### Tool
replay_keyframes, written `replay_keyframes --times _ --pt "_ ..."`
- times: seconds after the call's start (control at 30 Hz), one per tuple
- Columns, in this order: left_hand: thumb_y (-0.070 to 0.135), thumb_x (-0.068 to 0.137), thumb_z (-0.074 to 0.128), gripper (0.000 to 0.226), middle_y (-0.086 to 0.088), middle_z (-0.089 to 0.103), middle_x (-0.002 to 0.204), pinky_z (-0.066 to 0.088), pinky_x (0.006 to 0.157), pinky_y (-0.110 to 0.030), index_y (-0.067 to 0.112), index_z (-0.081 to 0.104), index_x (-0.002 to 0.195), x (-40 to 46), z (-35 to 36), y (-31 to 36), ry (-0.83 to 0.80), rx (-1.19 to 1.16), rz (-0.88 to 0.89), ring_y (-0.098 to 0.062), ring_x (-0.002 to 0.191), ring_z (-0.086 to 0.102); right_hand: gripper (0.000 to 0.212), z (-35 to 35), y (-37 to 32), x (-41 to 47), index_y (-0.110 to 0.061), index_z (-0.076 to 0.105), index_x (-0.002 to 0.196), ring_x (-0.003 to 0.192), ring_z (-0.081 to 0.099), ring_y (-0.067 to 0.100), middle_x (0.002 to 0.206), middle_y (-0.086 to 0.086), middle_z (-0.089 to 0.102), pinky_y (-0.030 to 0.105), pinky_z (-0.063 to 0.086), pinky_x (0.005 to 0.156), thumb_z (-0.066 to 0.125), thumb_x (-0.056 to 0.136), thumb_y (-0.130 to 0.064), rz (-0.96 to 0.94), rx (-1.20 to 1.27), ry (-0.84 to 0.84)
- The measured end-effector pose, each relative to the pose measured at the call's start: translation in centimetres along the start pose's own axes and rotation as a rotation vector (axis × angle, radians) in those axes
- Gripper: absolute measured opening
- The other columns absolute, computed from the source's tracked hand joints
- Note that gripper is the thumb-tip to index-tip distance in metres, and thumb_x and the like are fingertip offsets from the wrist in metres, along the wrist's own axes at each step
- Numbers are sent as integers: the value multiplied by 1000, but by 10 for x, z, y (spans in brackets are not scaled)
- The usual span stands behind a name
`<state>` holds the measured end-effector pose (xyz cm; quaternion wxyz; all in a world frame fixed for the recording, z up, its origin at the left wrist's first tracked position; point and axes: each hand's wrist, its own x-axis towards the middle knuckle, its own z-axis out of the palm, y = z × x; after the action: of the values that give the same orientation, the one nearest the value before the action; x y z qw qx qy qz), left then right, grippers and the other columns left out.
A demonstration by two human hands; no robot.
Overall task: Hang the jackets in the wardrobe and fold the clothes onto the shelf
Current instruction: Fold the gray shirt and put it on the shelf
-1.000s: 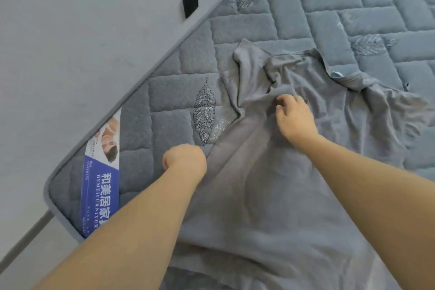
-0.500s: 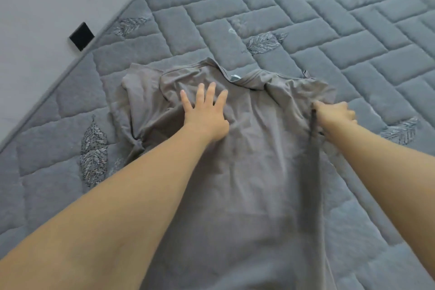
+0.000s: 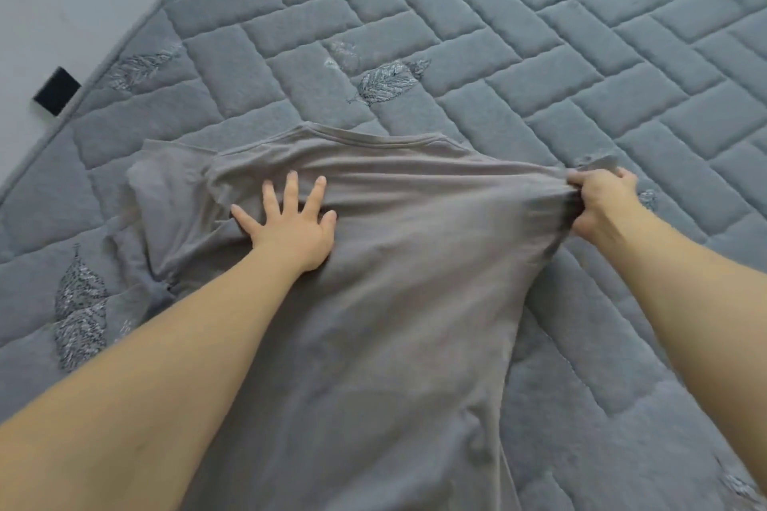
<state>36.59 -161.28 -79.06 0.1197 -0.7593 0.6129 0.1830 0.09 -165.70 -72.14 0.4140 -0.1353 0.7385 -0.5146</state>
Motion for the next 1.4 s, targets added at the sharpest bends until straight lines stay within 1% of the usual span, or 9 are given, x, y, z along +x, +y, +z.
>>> replay_keyframes --times 0.2,0.37,0.53,0.63,0.93,1.03,1.17,1.27,1.4 --pt "72 92 18 67 9 -21 163 -6 110 -70 52 -9 151 1 -18 -6 -110 -33 97 -27 150 -17 75 -13 14 -10 -18 18 151 140 15 38 157 16 6 57 19 111 55 86 -27 -298 -1467 218" --pt "41 97 43 57 -14 27 156 18 115 -50 21 35 150 -5 -39 -65 474 -231 -133 -36 140 25 67 104 75 -88 -28 18 155 150 1 30 163 8 3 64 -4 113 40 95 -47 -926 -1484 -311" --pt "35 91 45 57 -16 39 148 28 111 -46 7 40 140 6 -45 -136 272 -668 -815 -37 135 35 63 204 147 -161 -40 6 155 150 -12 27 165 0 -7 59 -13 115 18 97 -61 -1023 -1501 -650" --pt "36 80 57 62 -14 42 144 35 110 -46 14 46 137 21 -45 -144 191 -919 -699 -39 129 40 66 210 166 -156 -42 6 154 150 -15 27 165 -1 -7 57 -16 115 9 93 -65 -1024 -1492 -560" --pt "24 93 48 18 -20 55 123 37 83 -42 10 40 102 14 -72 -188 181 -529 -323 -36 106 48 66 213 158 -148 -50 -8 150 147 -25 20 162 -9 -20 53 -22 113 5 89 -72 -923 -1566 -676" --pt "21 94 47 25 -25 53 127 38 81 -46 8 34 111 2 -79 -218 232 -538 -532 -43 111 53 66 211 143 -140 -48 -7 151 148 -22 15 161 -14 -19 54 -21 114 7 90 -70 -887 -1559 -736" --pt "24 85 51 61 -18 34 141 32 101 -48 12 25 138 -6 -73 -170 248 -53 -446 -38 128 35 65 196 118 -106 -32 8 156 151 -4 24 165 -1 -2 57 -11 115 28 98 -55 -835 -1391 -315" --pt "30 86 49 65 -13 28 150 18 113 -51 17 27 145 24 -79 -93 284 -135 -31 -34 137 25 71 177 93 -61 -14 14 156 149 8 37 162 17 11 59 -1 118 35 99 -51 -718 -1377 -85" --pt "47 96 40 71 -12 18 159 -2 120 -56 15 16 154 77 -68 -20 140 -234 70 -33 147 11 62 167 92 -31 -5 29 150 138 28 38 150 22 32 58 13 116 38 100 -41 -841 -1371 -6"
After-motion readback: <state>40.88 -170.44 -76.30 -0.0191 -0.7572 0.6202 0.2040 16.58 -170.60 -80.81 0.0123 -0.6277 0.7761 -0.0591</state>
